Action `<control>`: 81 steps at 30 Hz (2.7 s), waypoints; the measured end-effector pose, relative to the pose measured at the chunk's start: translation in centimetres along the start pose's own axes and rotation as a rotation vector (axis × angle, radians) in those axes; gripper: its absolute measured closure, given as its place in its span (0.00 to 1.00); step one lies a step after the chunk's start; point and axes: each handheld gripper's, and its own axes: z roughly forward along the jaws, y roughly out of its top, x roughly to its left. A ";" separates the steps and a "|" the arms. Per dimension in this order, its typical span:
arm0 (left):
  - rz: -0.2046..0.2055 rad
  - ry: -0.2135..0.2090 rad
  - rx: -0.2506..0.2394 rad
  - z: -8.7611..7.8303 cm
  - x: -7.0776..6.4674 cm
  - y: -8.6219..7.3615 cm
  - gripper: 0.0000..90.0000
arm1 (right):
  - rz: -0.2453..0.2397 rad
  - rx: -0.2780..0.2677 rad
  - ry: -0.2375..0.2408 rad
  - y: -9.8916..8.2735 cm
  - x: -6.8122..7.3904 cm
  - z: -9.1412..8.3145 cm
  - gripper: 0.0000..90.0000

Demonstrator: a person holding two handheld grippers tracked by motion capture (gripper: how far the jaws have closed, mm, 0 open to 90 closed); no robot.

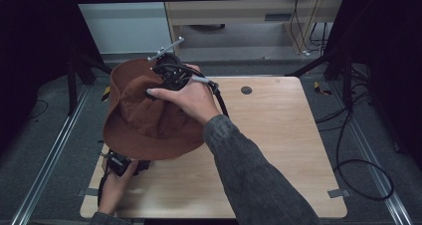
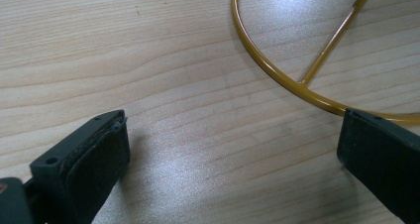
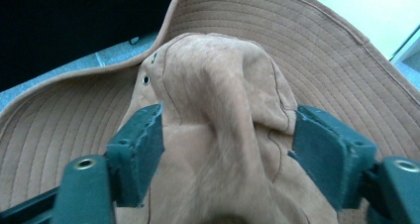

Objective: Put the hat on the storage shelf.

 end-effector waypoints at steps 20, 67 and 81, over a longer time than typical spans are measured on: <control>0.003 -0.002 0.001 0.0 0.0 0.0 0.00 | 0.000 -0.031 -0.015 -3.6 -0.3 -4.6 0.20; 0.046 -0.043 0.005 -1.6 0.4 -1.6 0.00 | 0.165 -0.127 -0.232 -17.0 -7.4 -14.4 0.10; 0.070 -0.062 0.003 -1.9 0.7 -1.9 0.00 | 0.200 -0.095 -0.303 -23.6 -8.6 -14.3 0.08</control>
